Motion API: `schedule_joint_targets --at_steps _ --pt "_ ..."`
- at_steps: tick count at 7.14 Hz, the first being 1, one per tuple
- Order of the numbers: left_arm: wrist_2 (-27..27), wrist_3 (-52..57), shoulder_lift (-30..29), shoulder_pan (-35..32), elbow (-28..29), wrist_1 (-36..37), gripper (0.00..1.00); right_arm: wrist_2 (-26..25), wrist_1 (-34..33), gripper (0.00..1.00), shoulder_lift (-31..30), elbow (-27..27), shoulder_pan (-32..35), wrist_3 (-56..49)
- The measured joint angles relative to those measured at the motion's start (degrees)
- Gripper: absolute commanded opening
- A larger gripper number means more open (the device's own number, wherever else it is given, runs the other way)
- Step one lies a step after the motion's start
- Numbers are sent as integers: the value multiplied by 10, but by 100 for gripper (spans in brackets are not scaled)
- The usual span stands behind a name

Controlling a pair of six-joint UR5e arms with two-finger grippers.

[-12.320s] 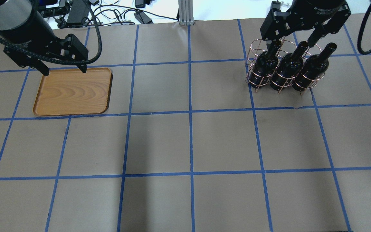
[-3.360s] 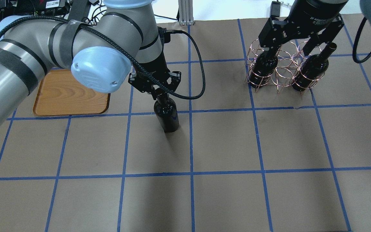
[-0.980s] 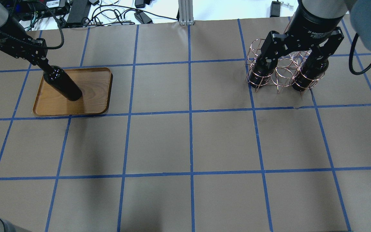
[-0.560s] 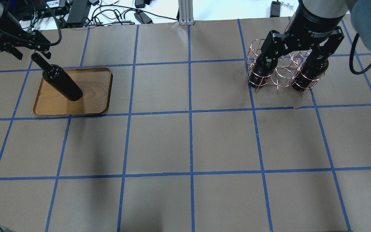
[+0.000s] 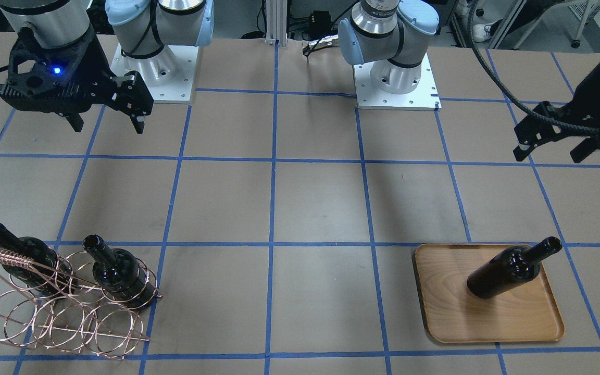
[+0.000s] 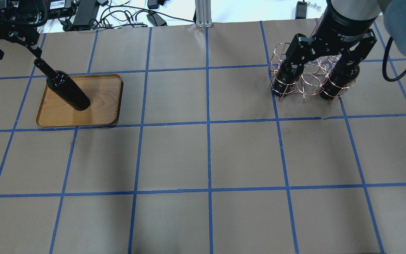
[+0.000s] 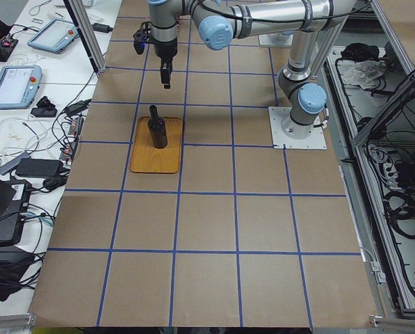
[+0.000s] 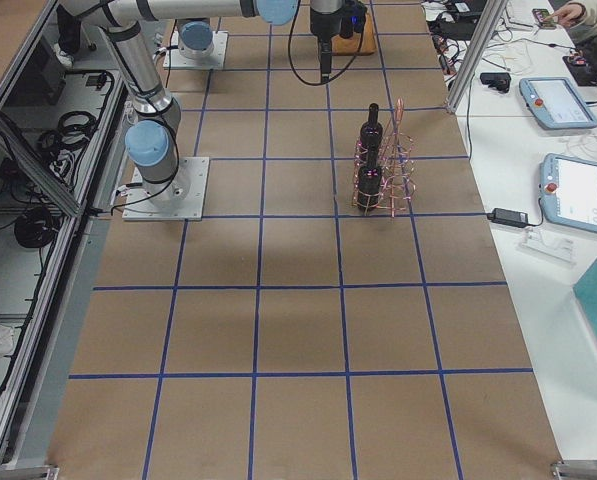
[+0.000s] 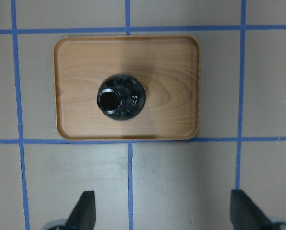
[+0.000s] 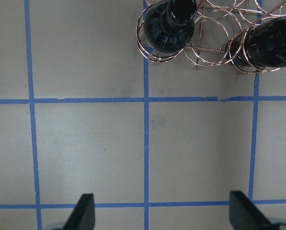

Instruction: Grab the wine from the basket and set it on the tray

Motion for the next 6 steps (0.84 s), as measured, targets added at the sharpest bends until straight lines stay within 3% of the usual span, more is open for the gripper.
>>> schedule_joint_targets --at_steps 6 --pt "0 -97 42 -117 -15 -31 100 -2 0 100 0 0 0 -1"
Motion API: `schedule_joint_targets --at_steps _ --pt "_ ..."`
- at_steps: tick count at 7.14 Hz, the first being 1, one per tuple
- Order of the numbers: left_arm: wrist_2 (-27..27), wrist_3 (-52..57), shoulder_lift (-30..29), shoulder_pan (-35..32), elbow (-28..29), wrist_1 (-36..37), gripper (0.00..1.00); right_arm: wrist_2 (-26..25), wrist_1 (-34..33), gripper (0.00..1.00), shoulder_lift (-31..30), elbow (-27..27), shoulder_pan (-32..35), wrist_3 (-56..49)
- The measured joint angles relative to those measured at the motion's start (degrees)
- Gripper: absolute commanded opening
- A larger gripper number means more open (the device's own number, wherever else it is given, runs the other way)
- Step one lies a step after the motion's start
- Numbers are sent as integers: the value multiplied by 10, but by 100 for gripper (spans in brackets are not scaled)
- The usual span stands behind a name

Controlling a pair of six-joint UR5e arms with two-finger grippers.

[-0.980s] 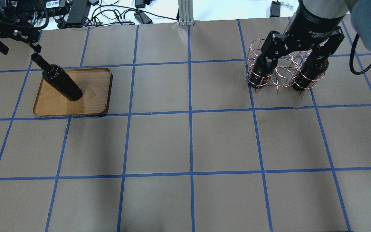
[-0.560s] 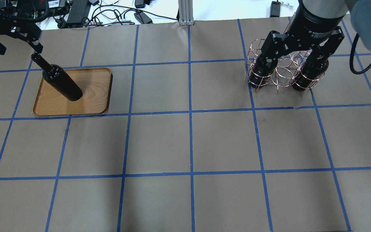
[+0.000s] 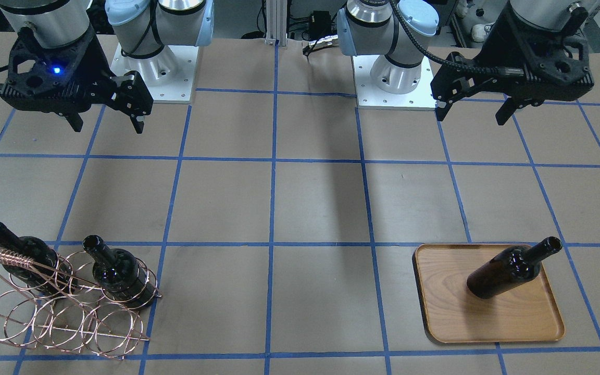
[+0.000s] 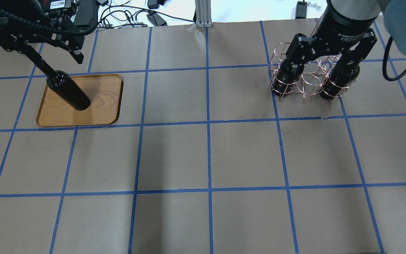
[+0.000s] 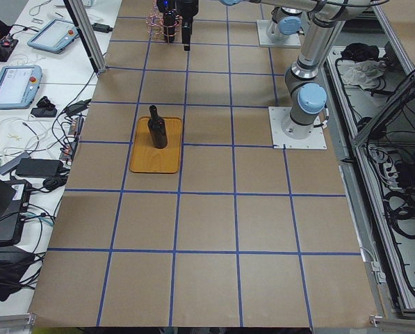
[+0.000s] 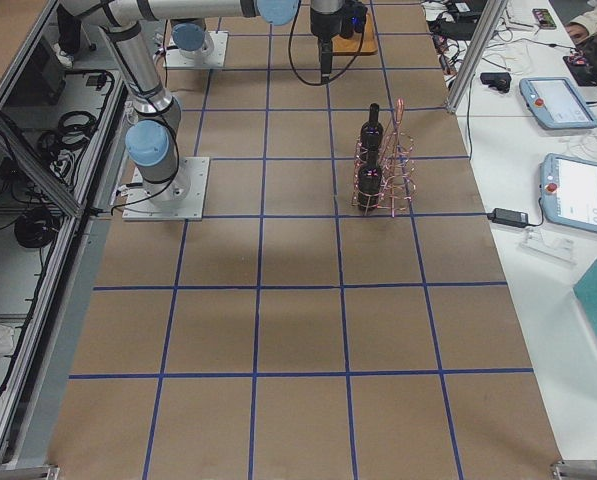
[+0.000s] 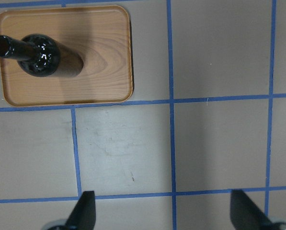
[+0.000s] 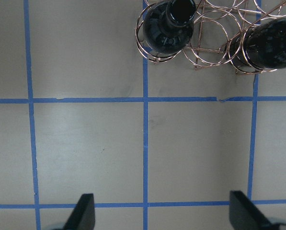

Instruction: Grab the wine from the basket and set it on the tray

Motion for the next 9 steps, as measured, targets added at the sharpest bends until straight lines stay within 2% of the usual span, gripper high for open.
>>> schedule_joint_targets --at_steps 2,5,9 --pt "1 -13 1 -8 -7 -3 100 -1 0 100 0 0 0 -1" --pt "2 -48 24 -23 -66 13 100 -1 0 100 0 0 0 -1" --pt "4 -52 26 -31 -79 36 100 -1 0 100 0 0 0 -1"
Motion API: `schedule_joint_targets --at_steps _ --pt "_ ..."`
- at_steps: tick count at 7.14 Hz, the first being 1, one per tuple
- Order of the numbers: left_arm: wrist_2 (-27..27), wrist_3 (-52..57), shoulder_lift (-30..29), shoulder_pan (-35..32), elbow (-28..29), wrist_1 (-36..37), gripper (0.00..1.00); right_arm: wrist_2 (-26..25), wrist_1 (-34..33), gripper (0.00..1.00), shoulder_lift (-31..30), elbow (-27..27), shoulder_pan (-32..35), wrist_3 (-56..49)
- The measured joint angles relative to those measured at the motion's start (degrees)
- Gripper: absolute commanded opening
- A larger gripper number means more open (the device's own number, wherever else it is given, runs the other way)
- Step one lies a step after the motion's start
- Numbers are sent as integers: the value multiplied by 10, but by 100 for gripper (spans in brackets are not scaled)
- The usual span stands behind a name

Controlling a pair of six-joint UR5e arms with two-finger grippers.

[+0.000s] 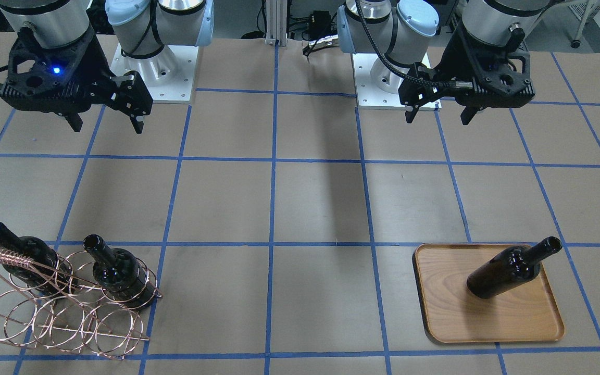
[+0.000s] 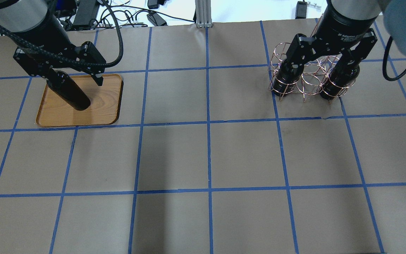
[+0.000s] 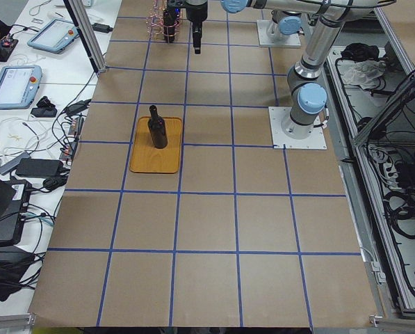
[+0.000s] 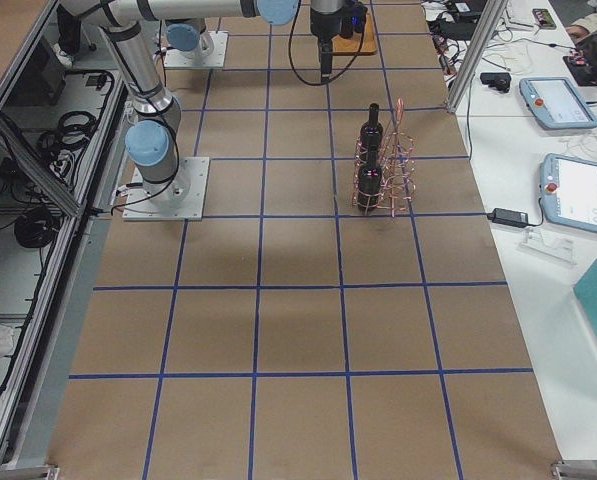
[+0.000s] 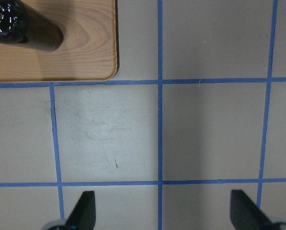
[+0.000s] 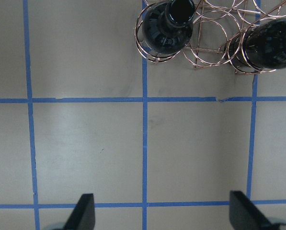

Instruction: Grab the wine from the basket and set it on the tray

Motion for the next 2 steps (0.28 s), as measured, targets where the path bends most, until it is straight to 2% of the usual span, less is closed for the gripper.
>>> schedule_joint_targets --at_steps 2 --pt "0 1 1 0 0 2 100 0 0 100 0 0 0 0"
